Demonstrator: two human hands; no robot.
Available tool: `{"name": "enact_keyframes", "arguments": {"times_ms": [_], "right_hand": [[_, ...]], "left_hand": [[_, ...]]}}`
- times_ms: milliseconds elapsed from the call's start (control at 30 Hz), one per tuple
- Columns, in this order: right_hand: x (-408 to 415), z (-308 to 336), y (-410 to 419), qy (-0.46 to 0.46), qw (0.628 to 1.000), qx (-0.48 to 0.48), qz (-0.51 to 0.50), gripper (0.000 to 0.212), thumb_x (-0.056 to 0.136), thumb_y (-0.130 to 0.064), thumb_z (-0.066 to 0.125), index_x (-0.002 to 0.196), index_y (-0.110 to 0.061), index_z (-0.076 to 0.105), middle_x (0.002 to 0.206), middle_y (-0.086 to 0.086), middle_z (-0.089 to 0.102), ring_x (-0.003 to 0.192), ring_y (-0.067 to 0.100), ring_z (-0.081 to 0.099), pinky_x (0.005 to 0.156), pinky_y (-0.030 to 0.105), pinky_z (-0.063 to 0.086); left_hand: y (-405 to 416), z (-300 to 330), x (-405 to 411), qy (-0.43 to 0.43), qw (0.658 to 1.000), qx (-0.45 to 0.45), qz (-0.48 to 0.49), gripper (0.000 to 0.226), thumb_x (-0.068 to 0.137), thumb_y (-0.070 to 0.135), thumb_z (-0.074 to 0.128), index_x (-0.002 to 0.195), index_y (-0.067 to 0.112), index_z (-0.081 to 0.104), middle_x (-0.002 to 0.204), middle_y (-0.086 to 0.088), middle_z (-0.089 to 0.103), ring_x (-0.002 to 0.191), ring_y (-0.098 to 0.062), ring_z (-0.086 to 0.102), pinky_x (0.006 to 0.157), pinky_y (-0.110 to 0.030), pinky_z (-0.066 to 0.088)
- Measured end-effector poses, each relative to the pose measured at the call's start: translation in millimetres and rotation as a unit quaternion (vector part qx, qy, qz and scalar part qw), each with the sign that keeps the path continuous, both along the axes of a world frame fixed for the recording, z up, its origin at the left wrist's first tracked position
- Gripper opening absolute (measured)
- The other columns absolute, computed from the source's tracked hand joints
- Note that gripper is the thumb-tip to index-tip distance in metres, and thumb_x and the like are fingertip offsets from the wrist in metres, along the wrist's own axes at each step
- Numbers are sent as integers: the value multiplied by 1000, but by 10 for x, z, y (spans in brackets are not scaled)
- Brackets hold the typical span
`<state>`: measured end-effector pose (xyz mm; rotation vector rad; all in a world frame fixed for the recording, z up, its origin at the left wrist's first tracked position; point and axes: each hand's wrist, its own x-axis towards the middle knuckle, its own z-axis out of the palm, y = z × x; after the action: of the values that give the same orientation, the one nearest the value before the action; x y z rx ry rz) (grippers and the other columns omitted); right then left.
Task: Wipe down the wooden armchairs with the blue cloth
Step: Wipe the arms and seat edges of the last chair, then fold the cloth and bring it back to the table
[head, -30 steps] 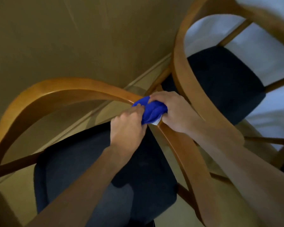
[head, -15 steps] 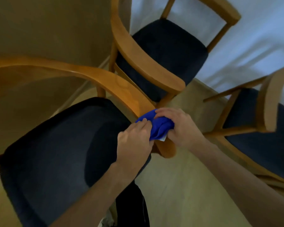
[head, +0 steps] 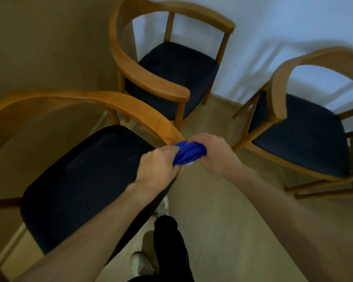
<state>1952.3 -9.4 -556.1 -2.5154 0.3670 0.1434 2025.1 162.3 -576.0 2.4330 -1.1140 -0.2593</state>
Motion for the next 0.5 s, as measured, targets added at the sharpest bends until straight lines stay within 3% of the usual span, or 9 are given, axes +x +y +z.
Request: {"name": "enact_keyframes", "arguments": {"times_ms": [167, 233, 300, 367, 400, 433, 500], "right_hand": [[-151, 743, 82, -50, 999, 3, 7, 52, 74, -4, 65, 118, -30, 61, 111, -11, 63, 100, 7, 56, 89, 25, 45], [-266, 1086, 86, -55, 998, 6, 11, 50, 75, -7, 64, 118, -33, 57, 108, -15, 58, 99, 4, 54, 87, 23, 44], [-337, 1463, 54, -65, 998, 22, 8, 47, 77, -8, 62, 115, -33, 53, 105, -15, 54, 97, 2, 51, 83, 22, 43], [-355, 1867, 3, -75, 996, 41, 11, 41, 79, -12, 60, 111, -35, 48, 103, -15, 51, 94, 1, 51, 79, 21, 41], [-350, 2070, -16, -83, 995, 49, 15, 38, 80, -16, 59, 109, -38, 46, 101, -16, 50, 91, 0, 52, 76, 20, 40], [-338, 2267, -28, -92, 994, 55, 22, 34, 81, -20, 59, 106, -40, 45, 99, -17, 50, 88, 0, 53, 74, 19, 40], [-302, 2620, -18, -104, 991, 70, 44, 30, 83, -25, 60, 104, -42, 46, 96, -15, 52, 83, 0, 55, 69, 18, 41]], "left_hand": [[167, 833, 13, -56, 997, -48, -14, 33, 81, 26, 68, 114, 24, 61, 100, 7, 65, 91, -12, 62, 79, -34, 53], [232, 1179, 24, -43, 997, -66, -21, 35, 81, 30, 70, 114, 27, 61, 98, 12, 65, 89, -5, 61, 79, -28, 52], [266, 1595, 80, 29, 995, -100, -2, 39, 77, 35, 75, 113, 30, 60, 94, 16, 64, 85, 2, 61, 73, -14, 51], [292, 2060, 156, 207, 969, -133, 12, 51, 72, 45, 79, 117, 36, 57, 101, 18, 62, 90, 8, 60, 70, -6, 48], [311, 2266, 193, 295, 944, -147, 4, 57, 70, 53, 79, 121, 41, 55, 108, 19, 62, 94, 8, 60, 71, -9, 50], [338, 2454, 216, 336, 930, -151, -13, 63, 68, 58, 79, 124, 46, 53, 115, 20, 60, 99, 6, 60, 76, -14, 52], [414, 2793, 200, 283, 949, -120, -64, 74, 67, 56, 81, 131, 48, 45, 121, 24, 57, 107, 3, 59, 85, -21, 52]]}}
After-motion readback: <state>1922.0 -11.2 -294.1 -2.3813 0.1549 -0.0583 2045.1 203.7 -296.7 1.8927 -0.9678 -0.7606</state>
